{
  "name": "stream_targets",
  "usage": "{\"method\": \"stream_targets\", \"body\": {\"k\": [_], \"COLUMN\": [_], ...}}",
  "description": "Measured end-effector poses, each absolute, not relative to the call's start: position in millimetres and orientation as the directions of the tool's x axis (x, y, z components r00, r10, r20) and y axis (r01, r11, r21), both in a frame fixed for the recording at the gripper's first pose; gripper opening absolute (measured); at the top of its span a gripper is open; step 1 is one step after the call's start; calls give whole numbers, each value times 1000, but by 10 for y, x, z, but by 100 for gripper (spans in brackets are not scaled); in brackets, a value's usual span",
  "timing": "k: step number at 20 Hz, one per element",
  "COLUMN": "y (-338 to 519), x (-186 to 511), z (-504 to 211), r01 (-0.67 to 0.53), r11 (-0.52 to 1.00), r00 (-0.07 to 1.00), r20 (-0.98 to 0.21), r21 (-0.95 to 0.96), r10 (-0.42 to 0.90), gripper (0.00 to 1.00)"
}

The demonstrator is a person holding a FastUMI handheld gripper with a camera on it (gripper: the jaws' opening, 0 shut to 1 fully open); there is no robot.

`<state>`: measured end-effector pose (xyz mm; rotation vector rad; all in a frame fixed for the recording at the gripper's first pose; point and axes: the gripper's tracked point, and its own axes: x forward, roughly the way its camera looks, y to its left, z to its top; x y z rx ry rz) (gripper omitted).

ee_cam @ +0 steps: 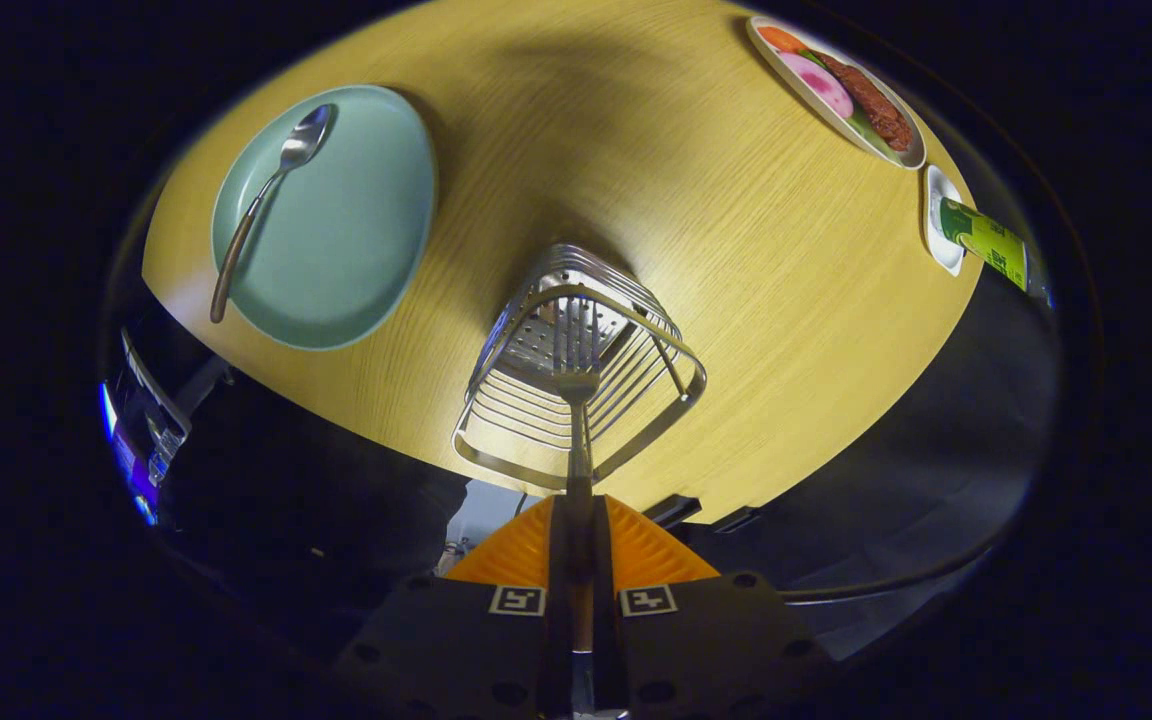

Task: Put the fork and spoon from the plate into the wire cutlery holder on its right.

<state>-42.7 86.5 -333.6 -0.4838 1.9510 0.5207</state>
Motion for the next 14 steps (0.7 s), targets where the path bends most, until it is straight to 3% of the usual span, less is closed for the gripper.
{"method": "stream_targets", "body": {"k": [3,5,6,7,8,10,13,14], "y": [888,864,875,886,899,975,977,974], "x": [-394,-332,-288,-247,-198,-137,-78,-60], "z": [-3328,-3328,-3295,-3281,-3271,-3233,-3136,-3084], "r01": [-565,-580,-577,-575,-573,-538,-478,-458], "r11": [810,801,804,805,807,826,859,870], "r00": [-389,-348,-323,-291,-252,-179,-66,-25], "r20": [-916,-934,-944,-956,-968,-980,-983,-981], "r21": [154,146,145,146,147,167,183,184], "r10": [-97,-82,-62,-34,-3,82,173,195], "gripper": [18,28,45,54,73,86,89,95]}}
